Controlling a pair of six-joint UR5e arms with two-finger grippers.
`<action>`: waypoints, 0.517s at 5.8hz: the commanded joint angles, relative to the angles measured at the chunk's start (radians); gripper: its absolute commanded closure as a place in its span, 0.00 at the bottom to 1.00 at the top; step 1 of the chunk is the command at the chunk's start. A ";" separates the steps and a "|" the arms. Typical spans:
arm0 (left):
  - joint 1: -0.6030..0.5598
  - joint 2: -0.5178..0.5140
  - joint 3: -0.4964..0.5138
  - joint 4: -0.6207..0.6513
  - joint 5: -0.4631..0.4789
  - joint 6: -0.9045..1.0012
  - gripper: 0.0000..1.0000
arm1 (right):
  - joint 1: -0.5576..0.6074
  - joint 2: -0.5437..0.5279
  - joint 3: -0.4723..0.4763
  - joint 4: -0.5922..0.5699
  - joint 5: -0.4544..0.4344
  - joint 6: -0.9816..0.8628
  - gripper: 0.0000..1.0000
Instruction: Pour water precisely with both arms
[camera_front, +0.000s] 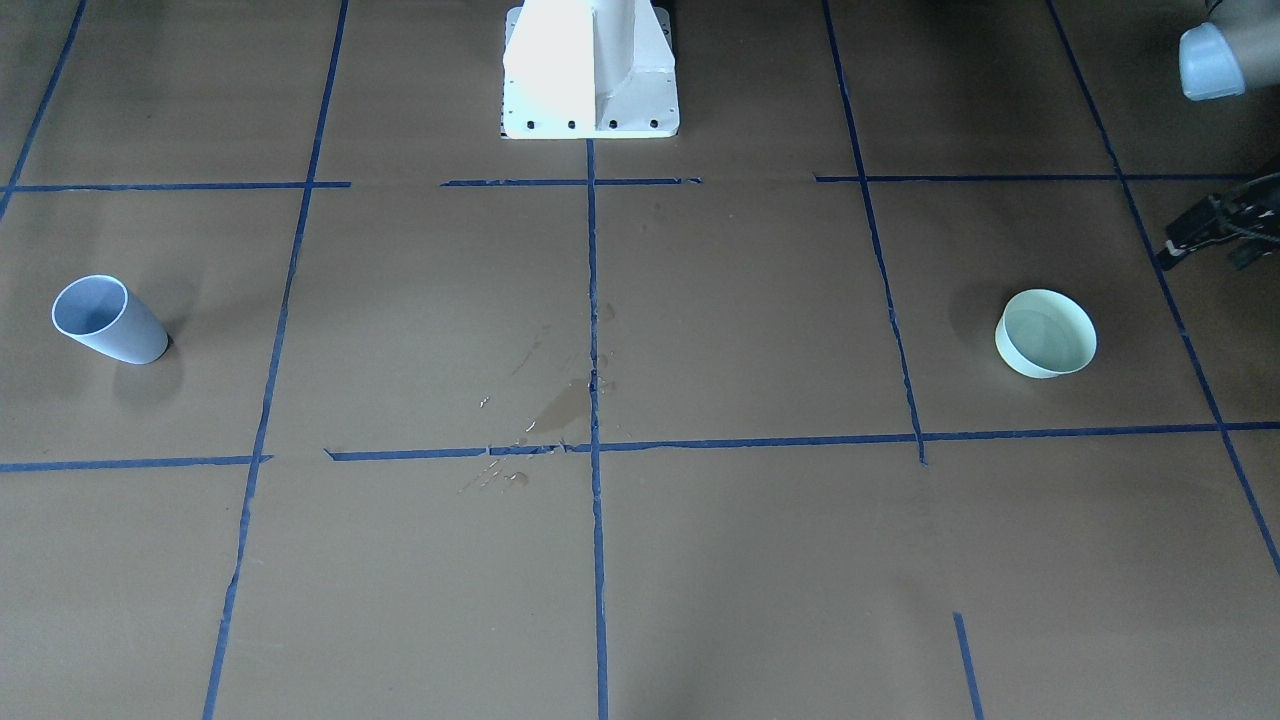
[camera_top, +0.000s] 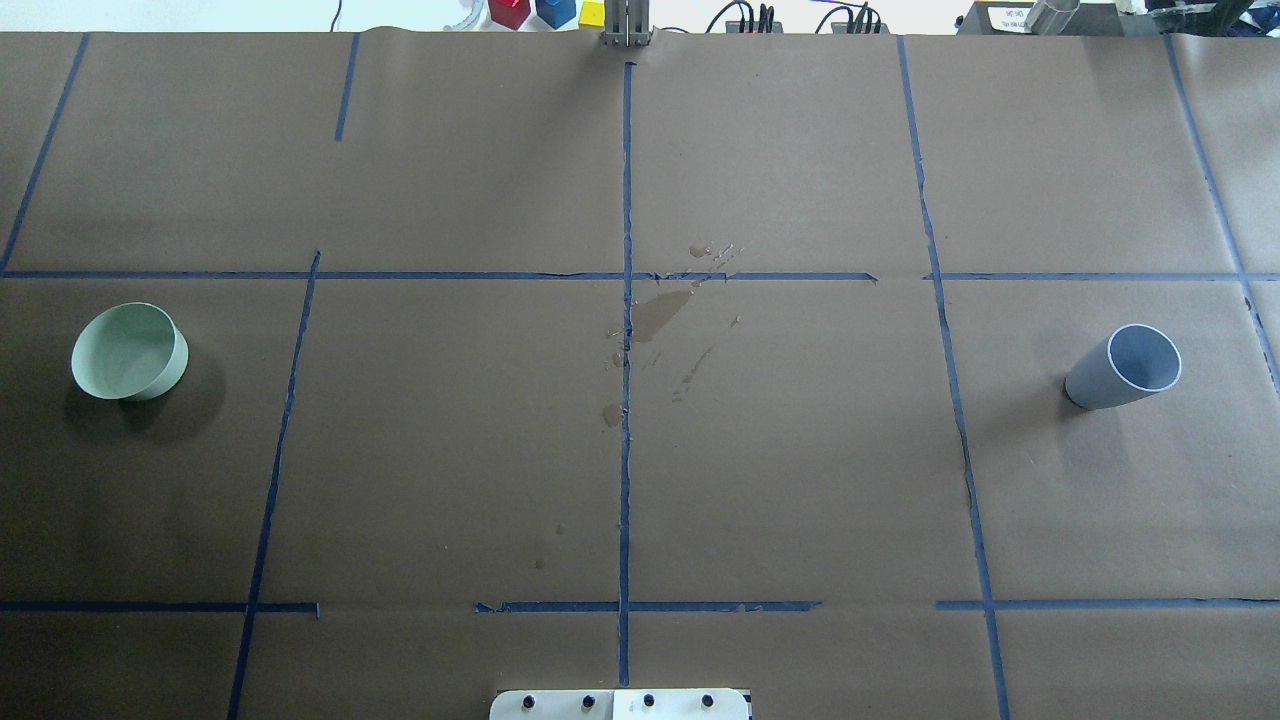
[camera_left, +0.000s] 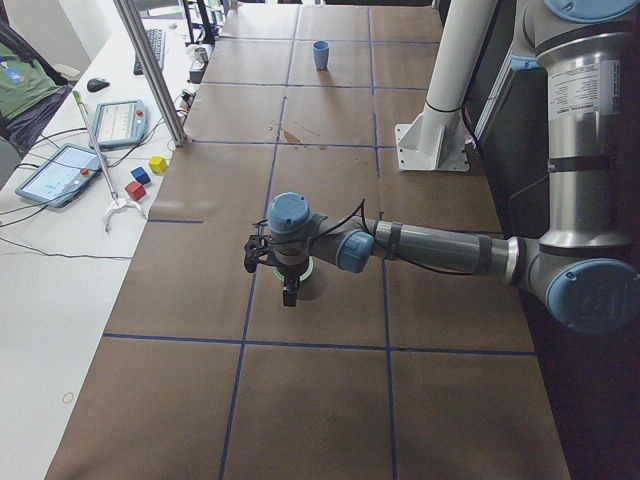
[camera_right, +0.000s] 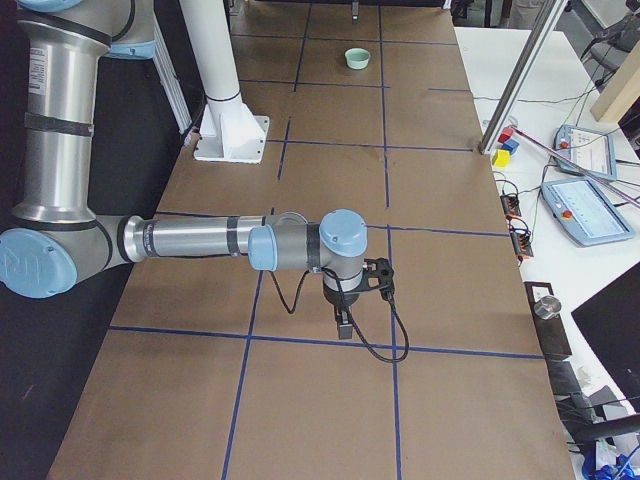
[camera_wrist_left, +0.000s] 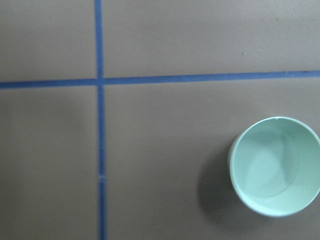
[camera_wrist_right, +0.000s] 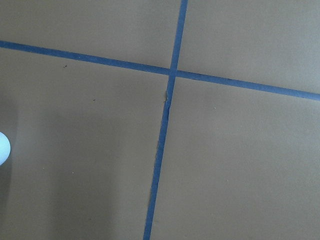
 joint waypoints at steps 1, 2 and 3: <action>0.167 -0.016 0.064 -0.195 0.109 -0.277 0.00 | 0.000 -0.002 -0.001 0.000 0.000 -0.003 0.00; 0.194 -0.060 0.092 -0.197 0.131 -0.344 0.00 | 0.001 -0.002 -0.001 0.000 0.000 -0.001 0.00; 0.195 -0.103 0.153 -0.197 0.131 -0.348 0.00 | 0.001 -0.002 -0.001 0.000 0.002 -0.001 0.00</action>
